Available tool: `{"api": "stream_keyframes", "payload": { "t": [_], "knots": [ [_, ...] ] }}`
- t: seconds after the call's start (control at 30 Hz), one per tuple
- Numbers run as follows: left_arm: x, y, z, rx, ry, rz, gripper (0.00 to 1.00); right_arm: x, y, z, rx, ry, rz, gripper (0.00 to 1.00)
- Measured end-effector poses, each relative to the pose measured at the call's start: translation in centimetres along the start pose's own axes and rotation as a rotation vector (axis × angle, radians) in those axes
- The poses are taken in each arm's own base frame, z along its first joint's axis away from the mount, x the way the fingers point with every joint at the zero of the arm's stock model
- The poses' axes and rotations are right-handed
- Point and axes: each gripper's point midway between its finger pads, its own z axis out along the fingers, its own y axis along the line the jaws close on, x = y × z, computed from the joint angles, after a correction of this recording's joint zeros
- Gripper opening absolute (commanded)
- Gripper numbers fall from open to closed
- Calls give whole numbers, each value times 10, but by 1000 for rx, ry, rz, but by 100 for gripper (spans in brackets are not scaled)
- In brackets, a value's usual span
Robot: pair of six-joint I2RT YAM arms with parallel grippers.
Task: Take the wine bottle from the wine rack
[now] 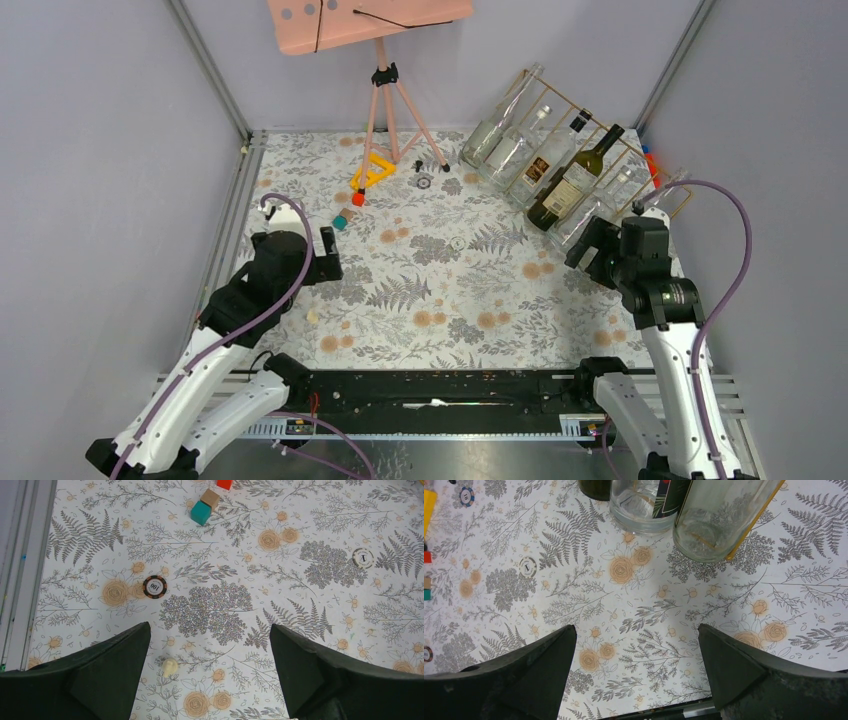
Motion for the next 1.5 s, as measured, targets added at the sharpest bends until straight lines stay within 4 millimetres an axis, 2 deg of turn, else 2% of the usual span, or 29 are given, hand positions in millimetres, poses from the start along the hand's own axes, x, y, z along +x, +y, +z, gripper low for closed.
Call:
{"api": "stream_keyframes", "payload": {
  "t": [0.23, 0.33, 0.47, 0.57, 0.67, 0.83, 1.07, 1.5],
  "knots": [
    [0, 0, 0, 2, -1, -1, 99, -18, -7, -4, 88, -21, 25, 99],
    [0, 0, 0, 2, -1, -1, 99, -43, -9, -11, 143, -69, 38, 98],
    [0, -1, 0, 8, 2, 0, 99, -75, -14, -15, 212, -130, 67, 89],
    [1, -3, 0, 15, 6, 0, 99, -95, -26, -13, 277, -158, 110, 87],
    [2, -4, 0, 25, 10, 1, 99, -107, -40, -5, 325, -158, 160, 85],
    [2, -6, -1, 33, 13, 1, 99, -118, -58, 15, 348, -109, 242, 82],
    [3, -8, -1, 44, 17, 0, 99, -131, -65, 44, 340, -66, 285, 78],
    [2, -16, -6, 101, 14, -6, 99, -146, -86, 57, 462, -103, 308, 71]
  ]
}}
